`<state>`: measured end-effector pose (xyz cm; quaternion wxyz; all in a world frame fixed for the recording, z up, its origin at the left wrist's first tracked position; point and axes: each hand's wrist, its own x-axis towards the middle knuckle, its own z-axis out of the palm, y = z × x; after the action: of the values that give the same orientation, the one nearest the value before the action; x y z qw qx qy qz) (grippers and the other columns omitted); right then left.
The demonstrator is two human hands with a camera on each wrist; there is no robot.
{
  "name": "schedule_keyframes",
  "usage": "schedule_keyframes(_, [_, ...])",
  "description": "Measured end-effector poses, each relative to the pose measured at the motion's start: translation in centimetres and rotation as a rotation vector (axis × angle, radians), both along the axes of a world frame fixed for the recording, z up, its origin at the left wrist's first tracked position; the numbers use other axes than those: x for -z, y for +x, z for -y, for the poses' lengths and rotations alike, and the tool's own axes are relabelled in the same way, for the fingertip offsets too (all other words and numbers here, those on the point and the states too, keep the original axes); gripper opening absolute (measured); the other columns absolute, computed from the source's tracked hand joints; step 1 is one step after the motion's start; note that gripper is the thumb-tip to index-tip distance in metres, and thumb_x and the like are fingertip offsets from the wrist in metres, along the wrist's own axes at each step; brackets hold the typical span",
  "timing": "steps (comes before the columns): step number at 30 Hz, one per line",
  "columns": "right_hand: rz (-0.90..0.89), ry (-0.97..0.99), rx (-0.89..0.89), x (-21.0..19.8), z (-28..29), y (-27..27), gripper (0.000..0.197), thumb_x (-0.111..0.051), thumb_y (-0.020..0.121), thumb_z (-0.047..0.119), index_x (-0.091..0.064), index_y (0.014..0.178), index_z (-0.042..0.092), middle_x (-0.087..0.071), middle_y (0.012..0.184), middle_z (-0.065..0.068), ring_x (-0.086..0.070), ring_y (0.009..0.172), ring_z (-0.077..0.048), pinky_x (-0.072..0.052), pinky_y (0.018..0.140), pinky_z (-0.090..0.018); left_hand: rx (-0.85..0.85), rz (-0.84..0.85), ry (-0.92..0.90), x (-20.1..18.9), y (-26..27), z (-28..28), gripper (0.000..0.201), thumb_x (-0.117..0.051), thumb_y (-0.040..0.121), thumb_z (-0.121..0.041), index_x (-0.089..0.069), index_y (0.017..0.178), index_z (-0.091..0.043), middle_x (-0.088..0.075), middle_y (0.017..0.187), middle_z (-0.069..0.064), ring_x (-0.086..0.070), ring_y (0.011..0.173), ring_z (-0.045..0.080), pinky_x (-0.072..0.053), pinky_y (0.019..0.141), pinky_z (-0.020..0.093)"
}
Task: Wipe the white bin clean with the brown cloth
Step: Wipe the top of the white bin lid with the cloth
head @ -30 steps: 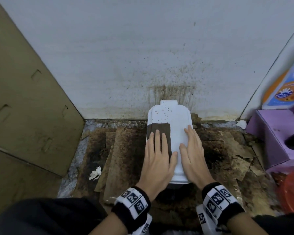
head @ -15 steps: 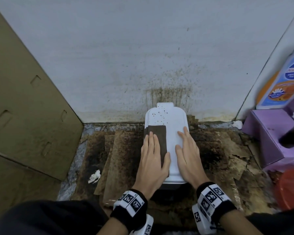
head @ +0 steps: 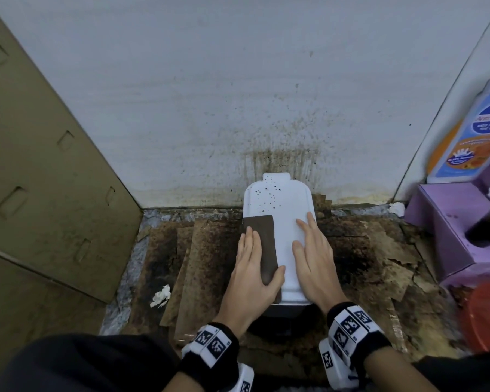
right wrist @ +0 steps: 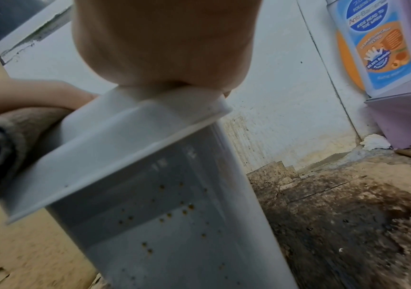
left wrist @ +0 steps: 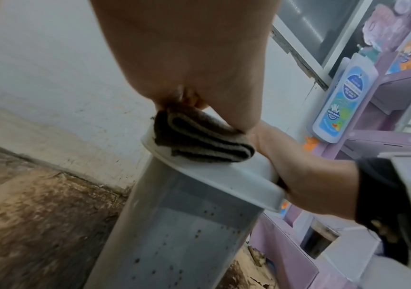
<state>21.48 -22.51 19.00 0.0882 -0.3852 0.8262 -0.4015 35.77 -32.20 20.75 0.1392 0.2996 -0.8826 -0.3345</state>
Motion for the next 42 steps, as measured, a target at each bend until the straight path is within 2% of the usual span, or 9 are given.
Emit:
schedule_keyframes(7, [-0.01,-0.009,0.008,0.1,0.3,-0.1,0.057,-0.024,0.102,0.045,-0.031,0.156,0.026,-0.009,0.17,0.014,-0.016,0.153,-0.008,-0.014,0.123,-0.035,0.082,0.002,0.074,-0.5,-0.5,2.6,0.093,-0.054,0.103,-0.053,0.005,0.167,-0.02,0.018,0.172,-0.013,0.018,0.157,0.001,0.0,0.126,0.022])
schedule_keyframes(11, [-0.024,0.025,-0.012,0.0,0.3,-0.1,0.059,-0.023,0.103,0.047,-0.027,0.158,0.027,-0.005,0.17,0.014,-0.013,0.153,-0.008,-0.01,0.122,-0.03,0.161,0.144,0.051,-1.8,-2.0,4.2,0.096,-0.046,0.105,-0.058,0.017,0.164,-0.016,0.031,0.167,-0.011,0.026,0.155,0.003,0.003,0.121,0.019])
schedule_keyframes(14, [-0.018,0.03,-0.021,-0.1,0.3,-0.1,0.058,-0.024,0.103,0.047,-0.026,0.159,0.029,-0.003,0.17,0.015,-0.013,0.154,-0.009,-0.01,0.123,-0.031,0.191,0.214,0.085,-2.9,-3.1,5.7,0.095,-0.043,0.105,-0.058,0.017,0.164,-0.014,0.029,0.17,-0.006,0.021,0.157,0.007,0.0,0.123,0.022])
schedule_keyframes(17, [-0.008,0.024,-0.016,-0.2,0.2,-0.1,0.056,-0.025,0.104,0.045,-0.028,0.158,0.03,-0.004,0.17,0.017,-0.014,0.153,-0.008,-0.011,0.123,-0.032,0.17,0.228,0.099,-3.9,-3.7,6.5,0.083,-0.04,0.108,-0.054,0.003,0.167,-0.013,0.014,0.174,-0.002,0.004,0.161,0.013,-0.008,0.124,0.025])
schedule_keyframes(20, [-0.007,0.019,-0.013,-0.3,0.2,0.0,0.055,-0.024,0.105,0.046,-0.027,0.158,0.033,-0.002,0.169,0.019,-0.013,0.154,-0.007,-0.008,0.12,-0.026,0.073,0.201,-0.059,-4.4,-3.7,6.9,0.064,-0.042,0.111,-0.043,-0.025,0.165,-0.012,-0.018,0.174,0.003,-0.026,0.156,0.022,-0.03,0.123,0.037])
schedule_keyframes(24, [-0.003,0.024,-0.017,-0.3,0.1,0.1,0.056,-0.024,0.104,0.047,-0.026,0.159,0.034,0.0,0.169,0.02,-0.012,0.154,-0.007,-0.005,0.119,-0.023,0.04,0.168,-0.282,-3.2,-3.8,6.4,0.055,-0.046,0.108,-0.034,-0.04,0.154,-0.004,-0.039,0.16,0.012,-0.034,0.144,0.03,-0.031,0.119,0.039])
schedule_keyframes(28, [0.014,0.019,-0.016,-0.3,0.0,0.1,0.056,-0.022,0.104,0.047,-0.026,0.159,0.036,0.0,0.169,0.021,-0.011,0.154,-0.006,-0.005,0.118,-0.021,0.031,0.065,-0.164,-1.6,-4.2,6.2,0.057,-0.043,0.11,-0.034,-0.032,0.155,-0.002,-0.026,0.16,0.012,-0.023,0.149,0.028,-0.027,0.124,0.045])
schedule_keyframes(33, [0.024,0.008,-0.009,-0.2,0.0,0.1,0.055,-0.025,0.104,0.046,-0.028,0.158,0.035,-0.002,0.169,0.021,-0.01,0.15,0.001,-0.008,0.121,-0.026,0.07,0.014,0.093,-1.0,-4.7,5.6,0.078,-0.04,0.111,-0.044,0.004,0.166,-0.011,0.015,0.174,-0.003,0.012,0.16,0.01,-0.001,0.126,0.028])
schedule_keyframes(42, [0.025,0.003,-0.008,-0.4,-0.2,0.3,0.055,-0.027,0.104,0.046,-0.029,0.158,0.035,-0.003,0.169,0.021,-0.008,0.147,0.005,-0.009,0.121,-0.027,0.057,0.035,0.13,-0.8,-1.6,3.3,0.08,-0.035,0.111,-0.048,0.015,0.165,-0.017,0.025,0.171,-0.008,0.015,0.159,0.005,-0.004,0.131,0.032])
